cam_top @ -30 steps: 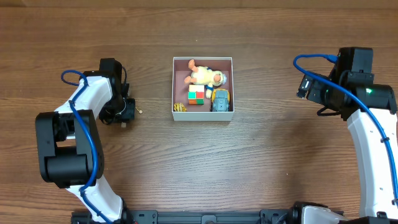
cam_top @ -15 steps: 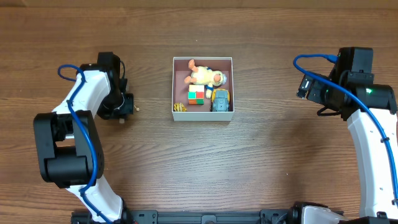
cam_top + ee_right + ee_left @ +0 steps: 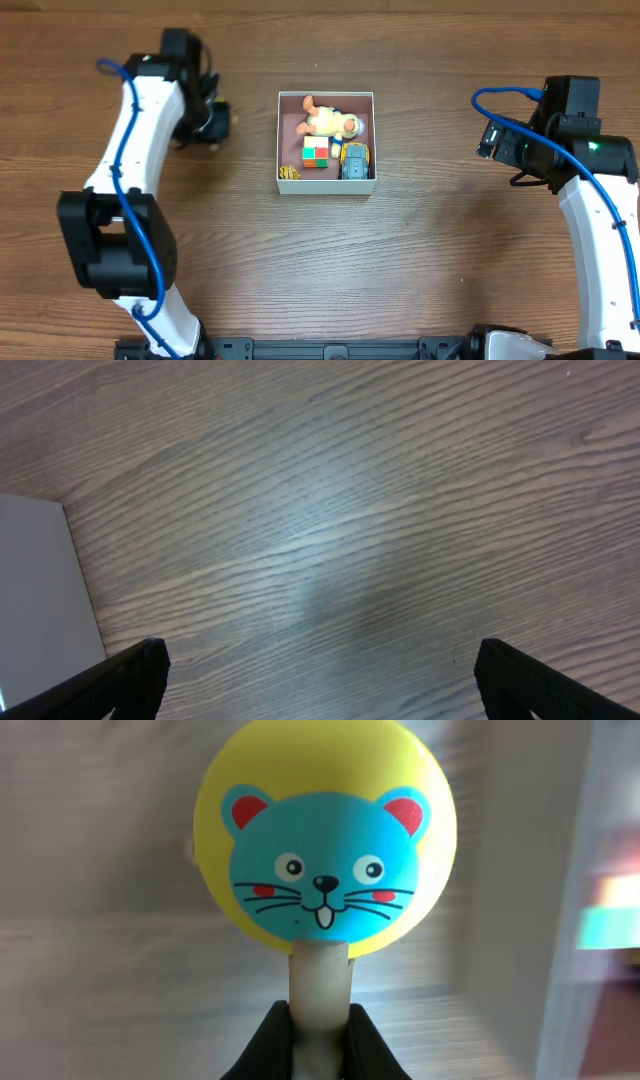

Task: Pack container
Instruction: 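Carry the rattle drum into the box and release it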

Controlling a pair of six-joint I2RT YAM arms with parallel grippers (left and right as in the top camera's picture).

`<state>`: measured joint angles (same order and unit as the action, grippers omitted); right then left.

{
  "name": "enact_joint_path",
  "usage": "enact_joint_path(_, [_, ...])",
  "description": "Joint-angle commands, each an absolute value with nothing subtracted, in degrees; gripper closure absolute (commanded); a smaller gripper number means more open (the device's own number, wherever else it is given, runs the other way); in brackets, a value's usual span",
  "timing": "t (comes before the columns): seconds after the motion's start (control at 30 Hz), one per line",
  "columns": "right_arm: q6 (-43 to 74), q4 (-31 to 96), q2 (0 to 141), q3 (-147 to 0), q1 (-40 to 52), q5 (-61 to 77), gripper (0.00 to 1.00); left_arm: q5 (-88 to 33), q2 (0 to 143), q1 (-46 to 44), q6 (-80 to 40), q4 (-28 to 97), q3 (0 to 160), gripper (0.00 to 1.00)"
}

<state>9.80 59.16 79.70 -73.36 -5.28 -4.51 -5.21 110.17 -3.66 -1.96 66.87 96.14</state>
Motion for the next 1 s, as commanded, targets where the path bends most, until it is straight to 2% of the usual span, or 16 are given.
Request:
enact_joint_path(0.0, [9.6,58.8,78.5,-73.4,-5.5,-5.1,0.0,-10.0,110.3,-12.0,-4.1,66.7,103.6,0.85])
enact_joint_path(0.2, [9.6,58.8,78.5,-73.4,-5.5,-5.1,0.0,-9.7,110.6,-22.4,-4.3,61.2,104.6,0.81])
enact_joint_path(0.37, [9.6,58.8,78.5,-73.4,-5.5,-5.1,0.0,-6.9,111.4,-28.3,-4.7,57.8,104.6,0.69])
enact_joint_path(0.47, [9.6,58.8,78.5,-73.4,-5.5,-5.1,0.0,-5.4,112.0,-29.4,-5.2,57.8,104.6,0.66])
enact_joint_path(0.5, [9.6,58.8,78.5,-73.4,-5.5,-5.1,0.0,-5.4,112.1,-29.4,-5.2,58.1,104.6,0.61])
enact_joint_path(0.6, [9.6,58.8,78.5,-73.4,-5.5,-5.1,0.0,-5.4,111.9,-29.3,-5.4,58.7,104.7,0.07])
enact_joint_path(0.63, [9.6,58.8,78.5,-73.4,-5.5,-5.1,0.0,-5.4,111.7,-29.3,-5.4,59.0,104.8,0.0])
enact_joint_path(0.97, [9.6,58.8,78.5,-73.4,-5.5,-5.1,0.0,-1.4,105.4,-29.2,-5.4,65.1,107.9,0.0])
